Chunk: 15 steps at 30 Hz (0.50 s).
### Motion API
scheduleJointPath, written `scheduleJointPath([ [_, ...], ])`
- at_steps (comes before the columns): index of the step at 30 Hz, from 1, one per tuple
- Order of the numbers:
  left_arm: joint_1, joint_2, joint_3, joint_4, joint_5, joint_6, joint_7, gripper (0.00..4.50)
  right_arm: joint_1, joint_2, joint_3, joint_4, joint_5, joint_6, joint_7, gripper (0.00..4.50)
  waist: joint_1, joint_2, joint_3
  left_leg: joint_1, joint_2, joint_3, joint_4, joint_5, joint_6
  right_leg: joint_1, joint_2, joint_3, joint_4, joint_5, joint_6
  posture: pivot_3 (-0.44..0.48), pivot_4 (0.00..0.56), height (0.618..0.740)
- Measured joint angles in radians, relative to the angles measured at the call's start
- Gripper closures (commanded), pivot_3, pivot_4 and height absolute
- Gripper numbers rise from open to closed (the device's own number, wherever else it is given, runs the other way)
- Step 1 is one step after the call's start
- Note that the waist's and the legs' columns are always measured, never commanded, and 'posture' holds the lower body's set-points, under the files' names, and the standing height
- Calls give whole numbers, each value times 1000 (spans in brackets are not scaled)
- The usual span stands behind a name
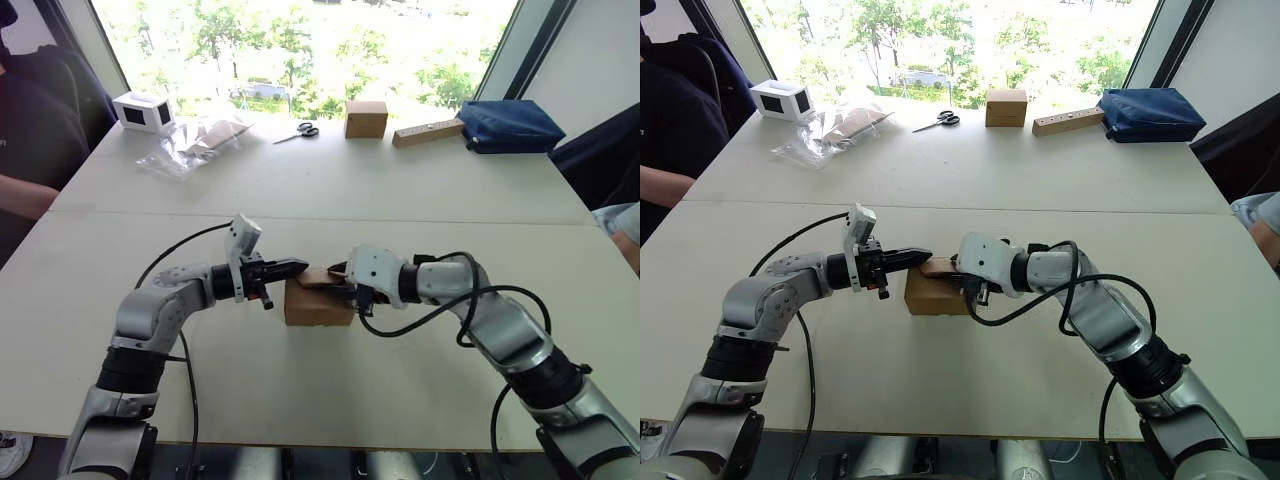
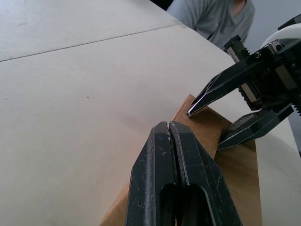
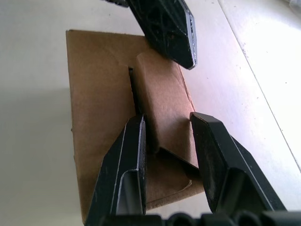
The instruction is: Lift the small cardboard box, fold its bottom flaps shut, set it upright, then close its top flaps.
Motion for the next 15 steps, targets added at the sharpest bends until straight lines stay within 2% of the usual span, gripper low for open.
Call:
scheduleJointPath([
  [4,1,11,-16,-8,24,-22,-11,4500,24,32,-54,-26,112,85,25,3000,0,0,0,0,0,0,0,0,0,0,0,0,0,0,0,0,150,740],
  [15,5,27,-38,-34,67,-57,-23,4500,55,58,-135,-34,221,172,1,3000,-1,0,0,0,0,0,0,0,0,0,0,0,0,0,0,0,150,740],
])
